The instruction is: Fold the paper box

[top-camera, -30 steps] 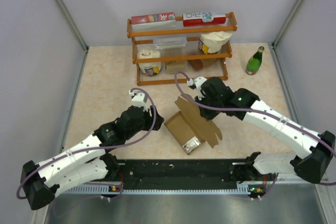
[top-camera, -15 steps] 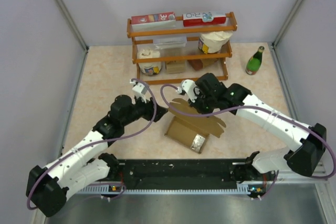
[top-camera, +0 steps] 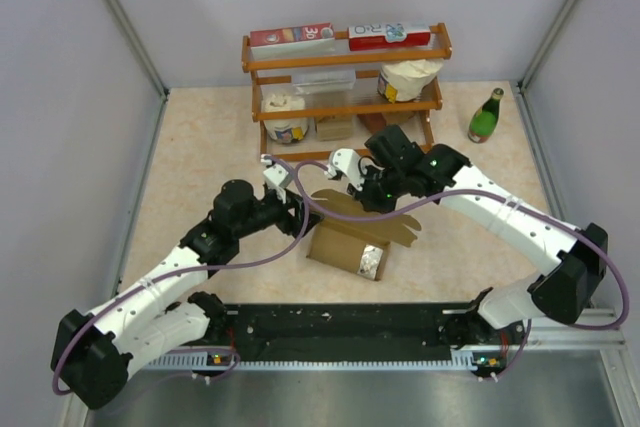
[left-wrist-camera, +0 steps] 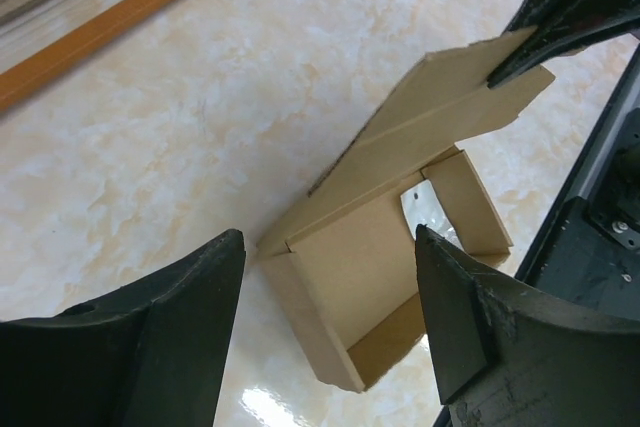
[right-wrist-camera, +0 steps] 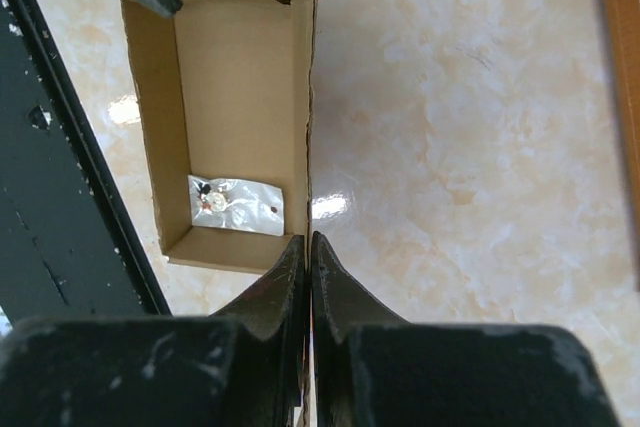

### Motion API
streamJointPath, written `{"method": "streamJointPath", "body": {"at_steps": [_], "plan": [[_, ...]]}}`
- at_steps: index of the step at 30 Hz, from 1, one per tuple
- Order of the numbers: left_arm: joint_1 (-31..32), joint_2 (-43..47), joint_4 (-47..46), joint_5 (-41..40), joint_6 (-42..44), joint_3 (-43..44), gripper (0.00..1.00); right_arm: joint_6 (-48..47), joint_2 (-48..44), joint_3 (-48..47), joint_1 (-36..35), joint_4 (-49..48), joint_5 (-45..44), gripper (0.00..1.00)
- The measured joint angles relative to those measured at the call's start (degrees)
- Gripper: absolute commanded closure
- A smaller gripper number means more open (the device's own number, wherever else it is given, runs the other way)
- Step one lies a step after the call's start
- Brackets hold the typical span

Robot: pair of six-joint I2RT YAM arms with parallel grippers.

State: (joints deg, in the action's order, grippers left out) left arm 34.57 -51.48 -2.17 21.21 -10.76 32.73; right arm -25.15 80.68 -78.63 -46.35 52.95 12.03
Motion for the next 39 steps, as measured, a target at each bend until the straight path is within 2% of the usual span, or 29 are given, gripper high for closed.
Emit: {"method": "streamJointPath", "body": {"at_steps": [10, 15, 25, 27, 29, 33, 37, 38, 39], "plan": [[0.0, -0.6, -0.5, -4.2, 3.1, 0.0, 0.28, -2.1, 0.9, -1.8, 0.4, 3.1, 4.1, 1.00], [0.0, -2.5, -2.0, -3.0, 3.2, 0.0, 0.35, -2.4, 1.0, -2.2, 0.6, 3.8, 5.4, 1.00], [0.0, -6.3, -3.0, 2.5, 3.4, 0.2, 0.58, -2.4, 2.0, -2.9, 0.9, 4.3, 5.8, 1.00], [0.0, -6.3, -3.0, 2.6, 3.3, 0.2, 0.73, -2.4, 2.3, -2.9, 0.9, 4.3, 5.9, 1.00], [0.0, -6.3, -2.9, 2.5, 3.2, 0.3, 0.82, -2.4, 2.6, -2.9, 1.0, 4.3, 5.8, 1.00], [0.0, -6.3, -2.9, 2.5, 3.1, 0.3, 0.85, -2.3, 3.4, -3.7, 1.2, 4.2, 5.6, 1.00], [0.0, -6.3, -2.8, 2.4, 3.0, 0.3, 0.94, -2.3, 3.9, -4.1, 1.2, 4.2, 5.6, 1.00], [0.0, -6.4, -2.6, 2.4, 3.0, 0.3, 0.98, -2.3, 4.2, -4.3, 1.2, 4.3, 5.6, 0.97], [0.0, -6.5, -2.6, 2.3, 2.9, 0.3, 1.00, -2.3, 4.4, -4.5, 1.2, 4.2, 5.6, 0.90]]}}
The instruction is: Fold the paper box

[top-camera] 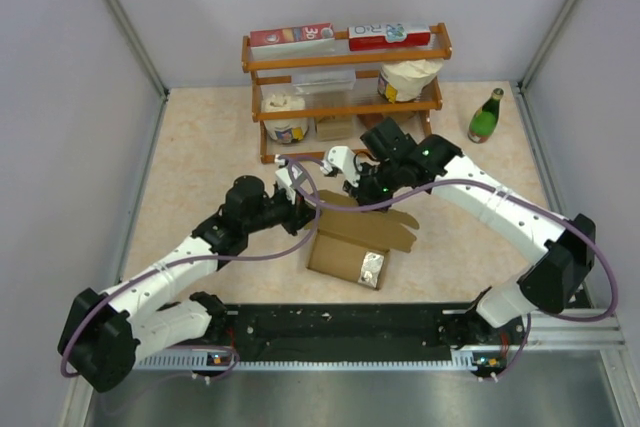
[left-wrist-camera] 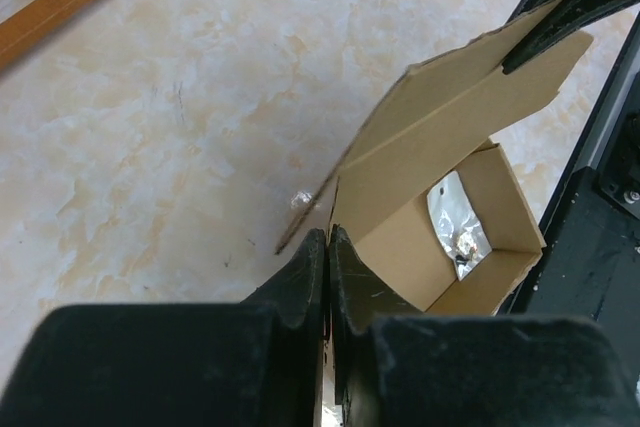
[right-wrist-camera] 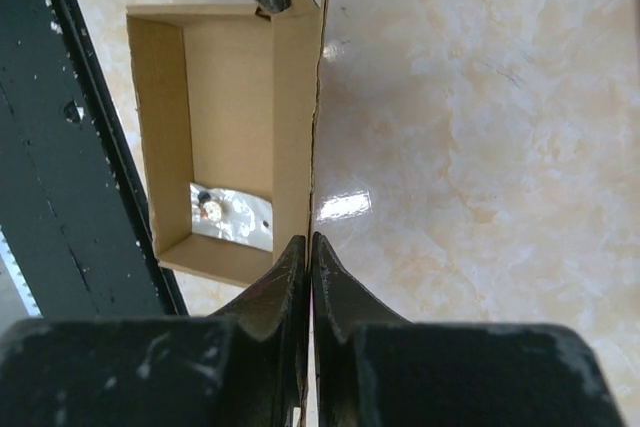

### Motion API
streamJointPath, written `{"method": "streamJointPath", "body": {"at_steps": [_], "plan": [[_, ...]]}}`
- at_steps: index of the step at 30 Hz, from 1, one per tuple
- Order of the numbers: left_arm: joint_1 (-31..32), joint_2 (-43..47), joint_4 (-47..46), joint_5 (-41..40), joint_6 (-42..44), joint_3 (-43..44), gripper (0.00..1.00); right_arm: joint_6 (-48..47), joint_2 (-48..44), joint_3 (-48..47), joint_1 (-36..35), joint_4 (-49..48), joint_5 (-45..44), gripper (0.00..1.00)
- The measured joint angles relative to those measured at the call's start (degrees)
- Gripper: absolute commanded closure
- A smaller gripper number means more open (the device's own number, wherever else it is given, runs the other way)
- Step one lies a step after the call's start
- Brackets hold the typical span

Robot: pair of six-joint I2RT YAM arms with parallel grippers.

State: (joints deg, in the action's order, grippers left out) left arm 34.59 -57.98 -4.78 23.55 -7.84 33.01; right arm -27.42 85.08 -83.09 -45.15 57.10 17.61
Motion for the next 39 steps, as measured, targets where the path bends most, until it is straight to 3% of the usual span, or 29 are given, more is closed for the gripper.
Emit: {"method": "streamJointPath", "body": {"at_steps": [7, 10, 18, 22, 27, 34, 39], "plan": [[0.0, -1.4, 0.0, -1.9, -0.8, 0.0, 1.00, 4.3, 0.4, -0.5, 1.6, -1.7, -0.2, 0.48], [0.0, -1.4, 0.0, -3.1, -1.1, 0.0, 1.00, 9.1, -2.1, 2.7, 5.4, -6.8, -1.2, 0.41], [0.0, -1.4, 0.0, -5.5, -1.2, 0.0, 1.00, 22.2, -21.1, 22.1, 14.6, -18.6, -5.9, 0.34], [-0.1, -1.7, -0.3, -5.9, -1.2, 0.0, 1.00, 26.8, -25.6, 30.3, 18.3, -24.3, -5.7, 0.27], [-0.1, -3.2, -0.7, -6.5, -1.2, 0.0, 1.00, 28.8, -25.3, 36.6, 24.0, -30.1, -1.3, 0.23], [-0.1, -4.3, -1.4, -7.9, -1.2, 0.0, 1.00, 28.5, -19.4, 37.0, 26.6, -37.2, 6.3, 0.23], [-0.1, -5.4, -1.9, -8.3, -1.2, 0.0, 1.00, 28.5, -14.9, 37.0, 27.3, -39.7, 9.4, 0.30]]}}
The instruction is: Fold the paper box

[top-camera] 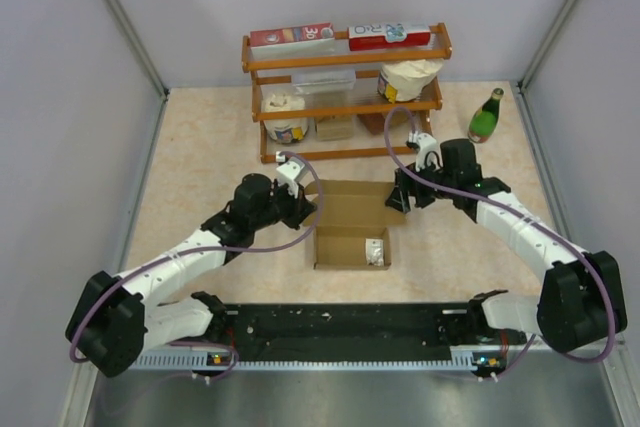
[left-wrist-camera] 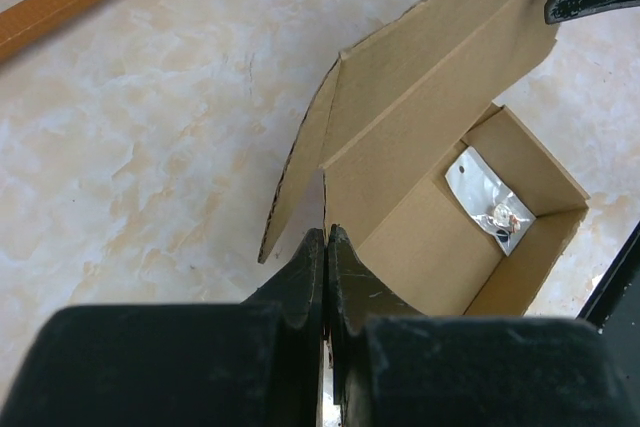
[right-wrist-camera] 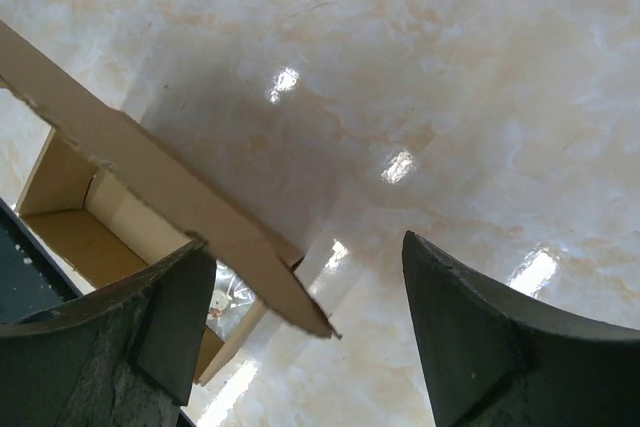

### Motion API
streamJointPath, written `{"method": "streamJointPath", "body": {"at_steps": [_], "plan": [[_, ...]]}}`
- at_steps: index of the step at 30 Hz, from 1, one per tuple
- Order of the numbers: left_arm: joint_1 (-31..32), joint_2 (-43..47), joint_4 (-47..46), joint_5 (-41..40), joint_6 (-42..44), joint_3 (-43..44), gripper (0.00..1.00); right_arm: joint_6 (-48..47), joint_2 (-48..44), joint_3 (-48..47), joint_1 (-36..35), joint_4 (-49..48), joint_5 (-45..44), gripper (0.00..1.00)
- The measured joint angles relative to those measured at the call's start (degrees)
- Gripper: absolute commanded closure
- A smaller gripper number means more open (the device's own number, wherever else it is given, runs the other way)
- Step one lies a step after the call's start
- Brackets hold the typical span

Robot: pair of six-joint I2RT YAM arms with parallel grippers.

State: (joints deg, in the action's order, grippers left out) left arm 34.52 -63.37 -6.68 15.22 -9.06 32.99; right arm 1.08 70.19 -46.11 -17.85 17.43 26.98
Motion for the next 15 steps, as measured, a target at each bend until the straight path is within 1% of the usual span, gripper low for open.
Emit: {"method": "streamJointPath", "body": {"at_steps": [7, 10, 12, 15], "plan": [[0.0, -0.7, -0.2, -0.8, 0.0, 0.0, 1.00, 0.3, 1.4, 0.0, 0.0, -0.3, 1.9, 0.52], [0.0, -0.9, -0.3, -1.3, 0.0, 0.0, 1.00, 1.0, 0.8, 0.0, 0.0, 0.0, 1.8, 0.56], [0.0, -1.0, -0.3, -1.6, -0.1, 0.0, 1.00, 1.6, 0.0, 0.0, 0.0, 0.2, 1.8, 0.57], [0.0, -1.0, -0.3, -1.9, -0.3, 0.0, 1.00, 2.0, -1.4, 0.0, 0.0, 0.5, 1.8, 0.52]]}}
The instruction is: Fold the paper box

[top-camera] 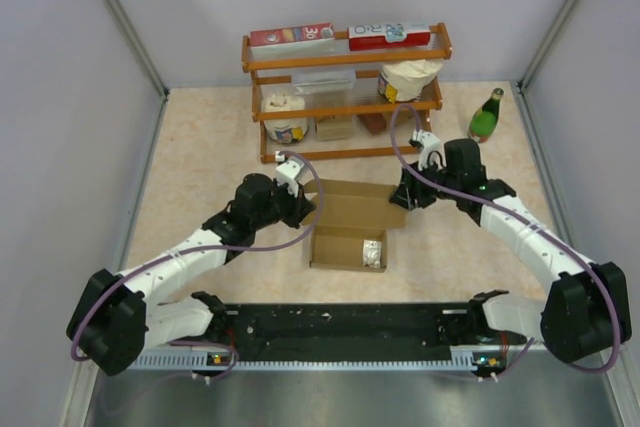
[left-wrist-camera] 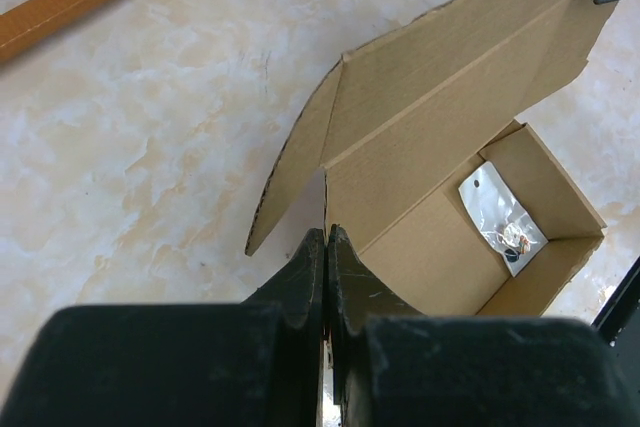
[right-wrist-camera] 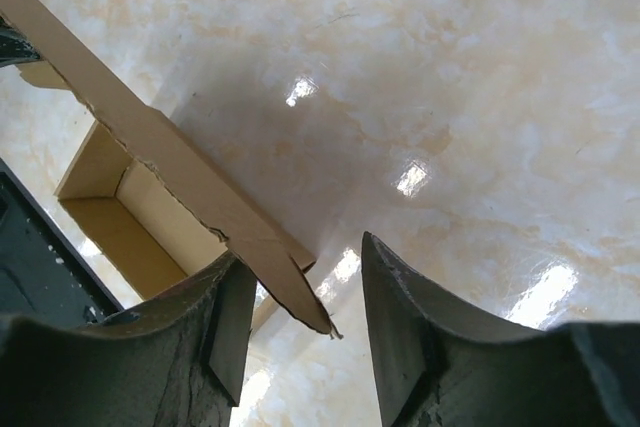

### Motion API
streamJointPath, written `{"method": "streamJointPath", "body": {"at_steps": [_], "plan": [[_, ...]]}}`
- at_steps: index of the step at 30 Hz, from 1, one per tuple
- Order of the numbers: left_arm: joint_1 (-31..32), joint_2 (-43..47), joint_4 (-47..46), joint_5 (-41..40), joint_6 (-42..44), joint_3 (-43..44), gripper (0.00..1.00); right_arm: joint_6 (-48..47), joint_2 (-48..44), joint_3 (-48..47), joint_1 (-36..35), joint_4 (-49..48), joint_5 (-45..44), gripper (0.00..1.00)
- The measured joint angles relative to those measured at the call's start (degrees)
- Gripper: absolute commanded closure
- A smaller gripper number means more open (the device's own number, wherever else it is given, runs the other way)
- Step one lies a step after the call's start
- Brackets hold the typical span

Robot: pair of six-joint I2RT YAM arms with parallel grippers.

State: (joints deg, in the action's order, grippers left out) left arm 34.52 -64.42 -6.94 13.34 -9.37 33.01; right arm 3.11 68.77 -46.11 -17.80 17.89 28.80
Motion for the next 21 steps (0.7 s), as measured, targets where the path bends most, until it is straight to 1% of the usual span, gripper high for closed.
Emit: {"method": "streamJointPath", "body": {"at_steps": [2, 3, 8, 11, 15, 21], "plan": [[0.0, 0.0, 0.0, -0.2, -0.2, 0.0, 1.00, 0.2, -0.4, 0.1, 0.0, 0.2, 0.0, 0.46], [0.0, 0.0, 0.0, -0.4, -0.2, 0.0, 1.00, 0.3, -0.5, 0.3, 0.0, 0.2, 0.0, 0.45], [0.0, 0.0, 0.0, -1.1, -0.6, 0.0, 1.00, 1.0, -0.4, 1.5, 0.0, 1.9, -0.3, 0.45], [0.0, 0.0, 0.0, -1.4, -0.8, 0.0, 1.00, 1.5, -0.1, 1.5, 0.0, 2.3, -0.2, 0.48], [0.0, 0.0, 0.0, -1.7, -1.0, 0.0, 1.00, 2.0, -0.1, 1.9, 0.0, 2.4, -0.2, 0.55], [0.0, 0.0, -0.2, -1.9, -1.3, 0.0, 1.00, 2.7, 0.0, 2.6, 0.0, 2.8, 0.6, 0.62]]}}
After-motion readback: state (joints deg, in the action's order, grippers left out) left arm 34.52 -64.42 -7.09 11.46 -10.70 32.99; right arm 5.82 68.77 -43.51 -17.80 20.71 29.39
